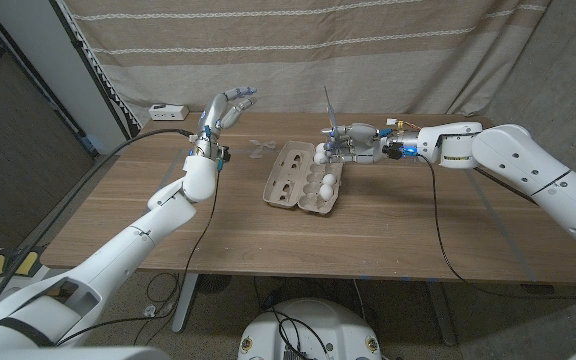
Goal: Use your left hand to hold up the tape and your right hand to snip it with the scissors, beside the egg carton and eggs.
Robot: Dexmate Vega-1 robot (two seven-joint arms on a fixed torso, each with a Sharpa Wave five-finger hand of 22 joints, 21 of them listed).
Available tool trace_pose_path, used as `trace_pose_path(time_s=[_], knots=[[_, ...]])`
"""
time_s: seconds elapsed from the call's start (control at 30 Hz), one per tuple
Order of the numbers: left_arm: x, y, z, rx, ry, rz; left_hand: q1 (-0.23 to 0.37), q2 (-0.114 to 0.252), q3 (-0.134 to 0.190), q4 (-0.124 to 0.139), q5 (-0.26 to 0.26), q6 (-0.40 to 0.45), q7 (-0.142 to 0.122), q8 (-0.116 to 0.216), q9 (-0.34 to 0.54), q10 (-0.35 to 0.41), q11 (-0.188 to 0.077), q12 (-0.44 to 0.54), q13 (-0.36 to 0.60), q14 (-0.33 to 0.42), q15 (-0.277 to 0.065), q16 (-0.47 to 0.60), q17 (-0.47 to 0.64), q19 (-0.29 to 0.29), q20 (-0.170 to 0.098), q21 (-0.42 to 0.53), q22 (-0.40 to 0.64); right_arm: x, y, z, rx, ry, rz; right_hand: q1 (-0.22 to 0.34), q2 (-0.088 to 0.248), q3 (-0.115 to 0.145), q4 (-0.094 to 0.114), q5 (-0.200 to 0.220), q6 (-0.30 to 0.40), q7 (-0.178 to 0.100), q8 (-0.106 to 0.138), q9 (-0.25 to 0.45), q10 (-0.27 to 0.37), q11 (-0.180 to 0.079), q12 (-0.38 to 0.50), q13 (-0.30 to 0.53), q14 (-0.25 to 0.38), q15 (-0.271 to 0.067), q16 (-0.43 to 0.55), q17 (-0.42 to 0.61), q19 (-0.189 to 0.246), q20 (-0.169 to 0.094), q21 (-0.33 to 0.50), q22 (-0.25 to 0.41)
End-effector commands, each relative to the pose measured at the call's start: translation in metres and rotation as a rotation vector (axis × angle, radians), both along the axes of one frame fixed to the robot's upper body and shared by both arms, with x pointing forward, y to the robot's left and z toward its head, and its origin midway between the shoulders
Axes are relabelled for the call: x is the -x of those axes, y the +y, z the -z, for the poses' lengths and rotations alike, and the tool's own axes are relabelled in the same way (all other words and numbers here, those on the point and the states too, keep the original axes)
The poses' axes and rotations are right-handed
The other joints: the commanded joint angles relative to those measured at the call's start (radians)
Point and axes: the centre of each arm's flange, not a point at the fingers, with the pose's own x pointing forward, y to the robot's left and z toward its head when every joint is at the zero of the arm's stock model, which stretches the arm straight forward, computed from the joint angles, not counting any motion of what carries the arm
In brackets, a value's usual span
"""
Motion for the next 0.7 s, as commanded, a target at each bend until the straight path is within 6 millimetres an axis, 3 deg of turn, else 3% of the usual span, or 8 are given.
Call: trace_pose_path(time_s=[0.03, 0.17, 0.7], knots=[[0.0000, -0.0008, 0.0000, -0.008, 0.001, 0.006, -0.007, -0.002, -0.004, -0.001, -0.004, 0.012, 0.002, 0.004, 0.003, 0.010, 0.002, -0.003, 0.000, -0.004, -0.157, 0.003, 0.001, -0.002, 0.007, 0.004, 0.003, 0.0021, 0.0020, -0.0003, -0.004, 0.003, -0.011, -0.003, -0.009, -0.024, -0.005, 0.003, 0.026, 0.016, -0.021, -0.042, 0.127, -0.097, 0.115, 0.008, 0.059, -0.079, 0.090, 0.001, 0.011, -0.014, 0.111, 0.109], [0.0004, -0.0010, 0.0007, -0.008, 0.002, 0.008, -0.008, -0.002, -0.004, -0.001, -0.005, 0.016, 0.002, 0.006, 0.002, 0.012, 0.002, -0.003, -0.001, -0.004, -0.157, 0.004, -0.001, -0.002, 0.007, 0.004, 0.003, 0.0033, 0.0024, 0.0005, -0.006, 0.012, -0.018, -0.008, -0.008, -0.035, -0.008, 0.005, 0.033, 0.012, -0.024, -0.046, 0.127, -0.107, 0.184, 0.011, 0.060, -0.097, 0.142, 0.014, 0.006, -0.019, 0.172, 0.167], [0.0051, -0.0014, 0.0045, -0.011, 0.004, 0.011, -0.009, 0.000, -0.003, -0.002, -0.006, 0.024, 0.005, 0.009, 0.002, 0.020, 0.002, -0.003, -0.006, -0.004, -0.157, 0.005, -0.006, -0.002, 0.007, 0.004, 0.003, 0.0080, 0.0036, 0.0019, -0.007, 0.018, -0.045, -0.029, -0.015, -0.059, -0.007, 0.009, 0.028, -0.002, -0.034, -0.051, 0.131, -0.134, 0.332, 0.013, 0.086, -0.121, 0.214, -0.010, 0.029, -0.031, 0.241, 0.181]])
